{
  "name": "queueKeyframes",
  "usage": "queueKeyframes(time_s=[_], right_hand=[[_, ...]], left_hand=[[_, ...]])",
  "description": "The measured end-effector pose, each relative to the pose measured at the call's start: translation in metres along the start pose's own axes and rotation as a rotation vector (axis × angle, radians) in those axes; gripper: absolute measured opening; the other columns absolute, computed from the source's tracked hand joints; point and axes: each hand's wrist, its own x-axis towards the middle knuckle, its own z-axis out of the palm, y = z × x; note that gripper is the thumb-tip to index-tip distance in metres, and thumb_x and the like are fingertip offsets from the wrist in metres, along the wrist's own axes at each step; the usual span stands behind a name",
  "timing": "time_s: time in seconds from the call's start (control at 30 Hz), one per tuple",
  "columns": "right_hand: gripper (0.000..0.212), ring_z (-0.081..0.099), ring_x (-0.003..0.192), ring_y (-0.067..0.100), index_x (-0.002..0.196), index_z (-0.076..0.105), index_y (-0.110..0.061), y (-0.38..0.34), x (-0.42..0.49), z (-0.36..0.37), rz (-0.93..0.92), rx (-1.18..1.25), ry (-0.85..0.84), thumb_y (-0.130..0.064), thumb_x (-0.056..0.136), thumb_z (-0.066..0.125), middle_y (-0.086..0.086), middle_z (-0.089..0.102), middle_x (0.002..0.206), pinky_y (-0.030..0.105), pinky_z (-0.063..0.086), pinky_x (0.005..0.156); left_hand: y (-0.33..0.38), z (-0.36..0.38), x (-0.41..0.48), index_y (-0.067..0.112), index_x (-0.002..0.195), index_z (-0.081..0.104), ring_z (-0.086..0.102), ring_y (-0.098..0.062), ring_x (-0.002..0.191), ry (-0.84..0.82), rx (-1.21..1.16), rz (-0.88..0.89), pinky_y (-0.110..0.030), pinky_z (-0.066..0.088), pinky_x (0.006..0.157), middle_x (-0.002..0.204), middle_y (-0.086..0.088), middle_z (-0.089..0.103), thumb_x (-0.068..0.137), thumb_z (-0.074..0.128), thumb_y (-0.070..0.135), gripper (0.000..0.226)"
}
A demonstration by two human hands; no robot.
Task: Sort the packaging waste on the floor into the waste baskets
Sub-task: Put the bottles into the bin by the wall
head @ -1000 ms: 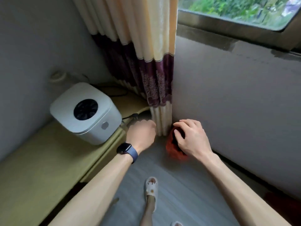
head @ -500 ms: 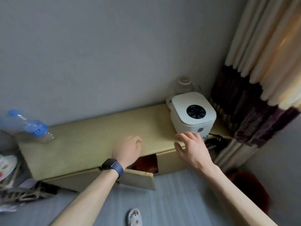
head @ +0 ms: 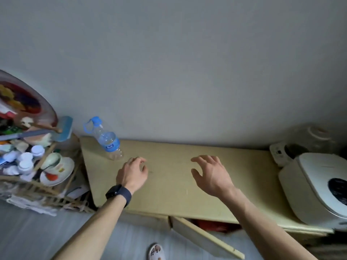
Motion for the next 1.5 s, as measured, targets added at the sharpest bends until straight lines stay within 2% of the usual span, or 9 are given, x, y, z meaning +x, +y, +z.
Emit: queueKeyframes(time_s=[0.23,0.33,0.43,0.57,0.77,1.0,1.3,1.4,1.5], right_hand=[[0.061,0.041,0.133,0.032,0.149,0.036,-0.022,-0.103,0.167,0.001,-0.006,0.028,0.025,-0.040,0.093,0.055,0.007,0.042,0.150,0.044,0.041,0.108],[0.081,0.044,0.132,0.039,0.153,0.021,-0.004,-0.119,0.231,-0.009,0.340,0.374,0.040,-0.037,0.091,0.062,0.021,0.042,0.147,0.042,0.039,0.108],[0.097,0.059,0.111,0.029,0.150,0.021,0.003,-0.116,0.284,-0.023,0.652,0.850,0.104,-0.047,0.083,0.070,0.015,0.052,0.133,0.040,0.054,0.087],[0.121,0.035,0.143,0.031,0.155,-0.006,0.001,-0.117,0.320,-0.035,0.612,0.813,0.244,-0.062,0.082,0.068,0.018,0.031,0.157,0.035,0.032,0.115],[0.124,0.021,0.149,0.033,0.152,-0.022,-0.003,-0.125,0.333,-0.026,0.607,0.860,0.252,-0.058,0.085,0.067,0.021,0.015,0.163,0.039,0.022,0.120],[0.087,0.053,0.129,0.021,0.151,0.034,-0.020,-0.057,0.244,-0.016,0.539,0.810,0.096,-0.042,0.079,0.078,0.009,0.050,0.147,0.035,0.042,0.109],[0.121,0.032,0.143,0.027,0.157,0.018,-0.023,0.066,-0.005,-0.013,0.691,0.440,-0.054,-0.065,0.063,0.082,0.003,0.034,0.158,0.041,0.028,0.117],[0.124,0.042,0.138,0.019,0.156,0.020,-0.024,0.096,-0.084,-0.019,0.728,0.525,0.002,-0.063,0.058,0.085,0.001,0.042,0.153,0.036,0.034,0.115],[0.110,0.057,0.118,0.003,0.147,0.036,-0.026,0.127,-0.168,-0.016,0.818,0.642,0.134,-0.050,0.055,0.092,-0.011,0.060,0.132,0.028,0.044,0.105]], left_hand=[[-0.077,-0.053,0.138,0.013,0.139,0.038,0.042,-0.039,0.128,0.307,-0.408,-0.390,-0.046,0.039,0.104,0.135,-0.018,0.042,0.076,0.078,0.040,0.079],[-0.087,-0.072,0.174,0.014,0.150,0.023,0.032,-0.037,0.134,0.404,-0.469,-0.496,-0.045,0.033,0.106,0.147,-0.019,0.028,0.072,0.083,0.043,0.103],[-0.098,-0.074,0.203,0.020,0.148,0.030,0.036,-0.032,0.132,0.404,-0.468,-0.427,-0.041,0.033,0.106,0.146,-0.016,0.033,0.078,0.079,0.040,0.089],[-0.113,-0.061,0.228,0.020,0.123,0.057,0.054,-0.030,0.115,0.366,-0.415,-0.241,-0.035,0.042,0.092,0.125,-0.010,0.058,0.087,0.068,0.038,0.041],[-0.079,-0.057,0.243,0.027,0.116,0.061,0.059,-0.021,0.100,0.178,-0.407,-0.002,-0.028,0.044,0.082,0.118,0.003,0.060,0.085,0.072,0.036,0.034],[0.013,-0.038,0.235,0.036,0.100,0.065,0.067,-0.011,0.094,-0.263,-0.699,0.165,-0.014,0.046,0.078,0.104,0.013,0.070,0.080,0.079,0.030,0.025],[0.181,0.025,0.133,0.027,0.104,0.061,0.067,-0.010,0.080,-0.733,-0.722,0.304,-0.025,0.045,0.070,0.093,-0.002,0.076,0.072,0.077,0.051,0.043],[0.238,0.061,0.074,0.018,0.106,0.059,0.063,0.001,0.066,-0.818,-0.717,0.361,-0.011,0.041,0.055,0.091,0.000,0.073,0.089,0.071,0.031,0.025],[0.293,0.096,0.001,0.022,0.097,0.057,0.059,-0.008,0.067,-0.894,-0.638,0.456,-0.010,0.038,0.049,0.083,0.001,0.071,0.090,0.069,0.031,0.016]])
